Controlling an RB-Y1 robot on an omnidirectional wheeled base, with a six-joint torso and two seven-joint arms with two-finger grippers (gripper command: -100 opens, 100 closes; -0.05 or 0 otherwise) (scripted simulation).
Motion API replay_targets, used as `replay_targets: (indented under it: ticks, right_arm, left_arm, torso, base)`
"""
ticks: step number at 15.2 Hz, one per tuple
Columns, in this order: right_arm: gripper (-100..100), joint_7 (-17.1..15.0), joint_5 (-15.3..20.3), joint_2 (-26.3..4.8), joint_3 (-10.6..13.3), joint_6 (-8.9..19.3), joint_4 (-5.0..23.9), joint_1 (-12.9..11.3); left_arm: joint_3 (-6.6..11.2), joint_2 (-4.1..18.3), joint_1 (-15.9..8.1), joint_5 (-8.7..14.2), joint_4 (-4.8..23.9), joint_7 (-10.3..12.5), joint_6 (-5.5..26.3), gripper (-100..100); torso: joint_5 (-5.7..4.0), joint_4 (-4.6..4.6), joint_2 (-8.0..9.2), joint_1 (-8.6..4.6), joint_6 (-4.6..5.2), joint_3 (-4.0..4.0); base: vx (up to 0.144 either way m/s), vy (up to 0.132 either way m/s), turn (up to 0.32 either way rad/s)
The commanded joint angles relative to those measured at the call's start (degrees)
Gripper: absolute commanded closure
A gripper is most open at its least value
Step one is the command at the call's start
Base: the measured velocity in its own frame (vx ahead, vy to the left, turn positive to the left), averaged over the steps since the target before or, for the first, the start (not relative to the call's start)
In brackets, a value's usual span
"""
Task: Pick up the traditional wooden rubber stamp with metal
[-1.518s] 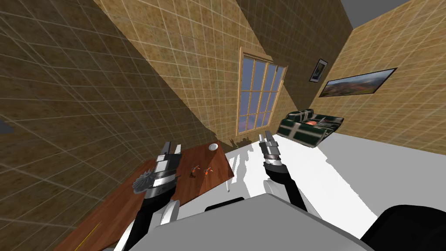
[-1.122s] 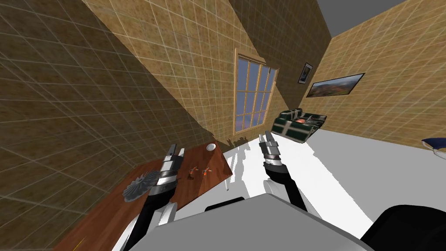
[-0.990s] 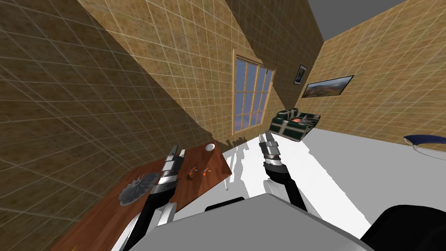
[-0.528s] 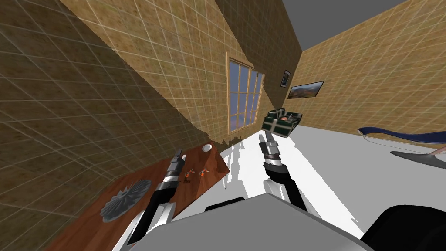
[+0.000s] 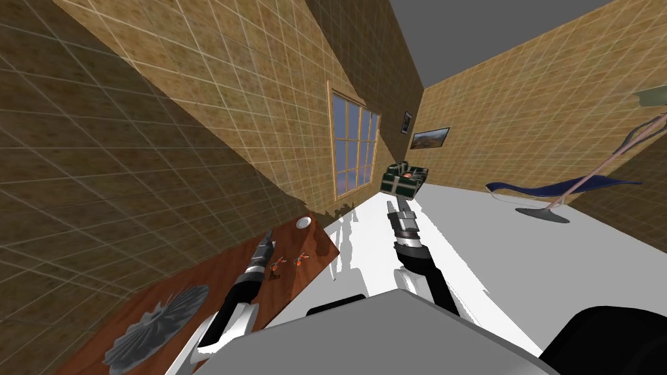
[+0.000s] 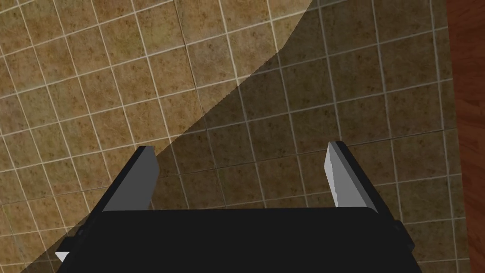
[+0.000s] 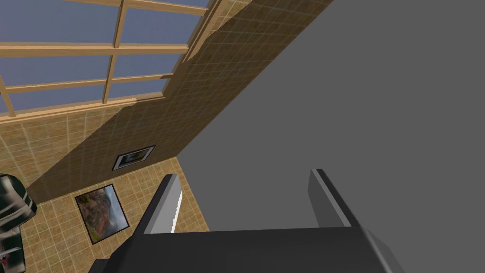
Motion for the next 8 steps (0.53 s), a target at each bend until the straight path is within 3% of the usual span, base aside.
replay_targets:
  ticks: [1, 2, 4, 5, 8]
  right_arm:
    - [0, 0.00, 0.00, 0.00, 0.00, 0.00, 0.00, 0.00]
    - [0, 0.00, 0.00, 0.00, 0.00, 0.00, 0.00, 0.01]
    - [0, 0.00, 0.00, 0.00, 0.00, 0.00, 0.00, 0.00]
    - [0, 0.00, 0.00, 0.00, 0.00, 0.00, 0.00, 0.01]
    - [0, 0.00, 0.00, 0.00, 0.00, 0.00, 0.00, -0.01]
  left_arm:
    - [0.34, 0.53, -0.59, 0.37, 1.86, -0.04, 0.74, -100]
    - [0.88, 1.19, -1.37, 1.04, 3.79, -0.42, 2.74, -100]
    - [0.88, 1.19, -1.37, 1.04, 4.45, -0.42, 2.74, -100]
    - [1.43, 1.84, -2.17, 1.73, 6.40, -0.81, 4.79, -100]
    - [2.00, 2.45, -2.98, 2.42, 9.78, -1.21, 6.87, -100]
  torso:
    - [0.00, 0.00, 0.00, 0.00, 0.00, 0.00]
    - [-0.01, -0.01, -0.03, -0.02, -0.02, -0.02]
    - [-0.01, -0.01, -0.03, -0.03, 0.00, -0.02]
    - [-0.01, -0.01, -0.06, -0.05, -0.03, -0.03]
    - [0.00, -0.01, -0.06, 0.00, 0.03, -0.03]
  base:
    - [-0.028, 0.030, -0.074]
    - [-0.035, 0.030, -0.185]
    - [-0.030, 0.032, -0.138]
    - [-0.029, 0.027, -0.188]
    - [-0.037, 0.040, -0.243]
